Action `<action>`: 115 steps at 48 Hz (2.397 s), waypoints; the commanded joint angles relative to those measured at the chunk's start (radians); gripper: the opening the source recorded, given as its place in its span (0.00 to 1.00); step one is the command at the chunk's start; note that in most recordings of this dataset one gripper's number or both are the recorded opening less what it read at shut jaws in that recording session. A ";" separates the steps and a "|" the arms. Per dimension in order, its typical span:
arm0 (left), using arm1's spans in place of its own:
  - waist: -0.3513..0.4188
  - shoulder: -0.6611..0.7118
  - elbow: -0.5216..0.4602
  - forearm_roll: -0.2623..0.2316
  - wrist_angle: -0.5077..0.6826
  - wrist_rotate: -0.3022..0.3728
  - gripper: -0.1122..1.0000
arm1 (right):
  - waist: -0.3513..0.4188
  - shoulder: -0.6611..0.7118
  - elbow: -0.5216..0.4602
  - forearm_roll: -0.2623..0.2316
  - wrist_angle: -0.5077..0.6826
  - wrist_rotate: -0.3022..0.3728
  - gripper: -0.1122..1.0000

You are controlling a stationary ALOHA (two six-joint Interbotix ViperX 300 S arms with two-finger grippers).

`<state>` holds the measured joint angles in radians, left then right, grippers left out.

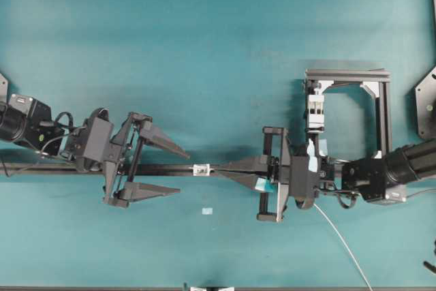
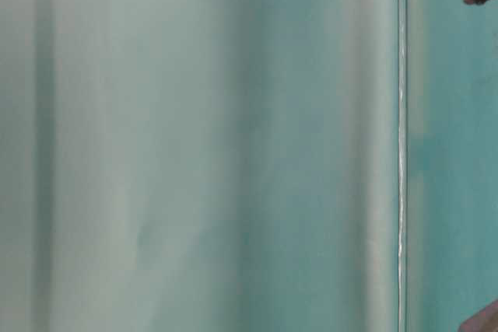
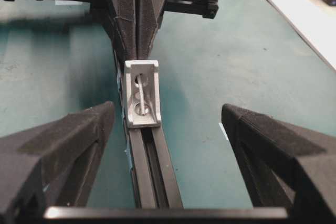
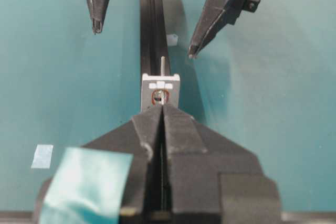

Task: Insert the wire through the hole in the metal fitting marked with a red label. (retake)
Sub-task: 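Move the left gripper to the bracket and close on the protruding wire tip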

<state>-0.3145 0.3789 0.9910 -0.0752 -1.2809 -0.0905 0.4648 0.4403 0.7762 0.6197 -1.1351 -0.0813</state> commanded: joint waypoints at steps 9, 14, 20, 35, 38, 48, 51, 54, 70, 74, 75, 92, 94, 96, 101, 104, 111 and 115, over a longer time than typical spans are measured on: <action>0.003 -0.012 -0.008 0.002 0.005 0.002 0.67 | -0.011 -0.003 -0.021 -0.003 -0.005 -0.002 0.12; 0.002 -0.012 -0.008 0.002 0.006 0.002 0.67 | -0.011 -0.003 -0.023 -0.003 -0.005 -0.002 0.12; 0.008 -0.012 -0.008 0.002 0.006 -0.002 0.67 | -0.012 -0.003 -0.025 -0.005 -0.005 -0.002 0.12; 0.017 -0.014 -0.035 0.002 0.094 -0.008 0.49 | -0.014 -0.003 -0.026 -0.005 0.000 -0.002 0.12; 0.018 -0.012 -0.041 0.002 0.100 -0.008 0.44 | -0.014 -0.003 -0.026 -0.005 0.000 -0.002 0.12; 0.023 -0.015 -0.054 0.002 0.103 -0.006 0.41 | -0.014 -0.003 -0.025 -0.005 0.000 -0.002 0.12; 0.023 -0.018 -0.057 0.002 0.103 -0.008 0.41 | -0.014 -0.003 -0.026 -0.005 0.000 -0.002 0.12; 0.025 -0.020 -0.060 0.002 0.103 -0.008 0.40 | -0.014 -0.003 -0.026 -0.005 0.002 -0.002 0.12; 0.023 -0.025 -0.060 0.002 0.098 -0.008 0.15 | -0.014 -0.003 -0.026 -0.003 0.002 -0.002 0.12; 0.023 -0.029 -0.058 0.003 0.098 -0.006 0.11 | -0.014 -0.003 -0.026 -0.005 0.002 -0.002 0.12; 0.023 -0.031 -0.058 0.003 0.098 -0.005 0.10 | -0.014 -0.003 -0.026 -0.005 0.002 -0.002 0.12; 0.020 -0.044 -0.055 0.017 0.098 0.003 0.01 | -0.014 0.005 -0.028 -0.005 0.002 -0.002 0.12; 0.020 -0.044 -0.055 0.017 0.098 0.003 0.01 | -0.014 0.005 -0.028 -0.005 0.002 -0.002 0.12; 0.020 -0.044 -0.055 0.017 0.098 0.003 0.01 | -0.014 0.005 -0.028 -0.005 0.003 -0.002 0.12; 0.018 -0.044 -0.055 0.017 0.100 0.003 0.01 | -0.014 0.005 -0.028 -0.003 0.003 -0.002 0.12; 0.018 -0.044 -0.057 0.017 0.101 0.003 0.01 | -0.014 0.005 -0.028 -0.005 0.002 -0.002 0.12; 0.017 -0.044 -0.057 0.017 0.103 0.003 0.01 | -0.014 0.005 -0.028 -0.003 0.003 0.000 0.12; 0.017 -0.044 -0.055 0.017 0.104 0.003 0.01 | -0.014 0.003 -0.026 -0.002 0.003 0.000 0.12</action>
<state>-0.2915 0.3651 0.9403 -0.0629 -1.1735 -0.0890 0.4556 0.4556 0.7563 0.6151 -1.1305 -0.0828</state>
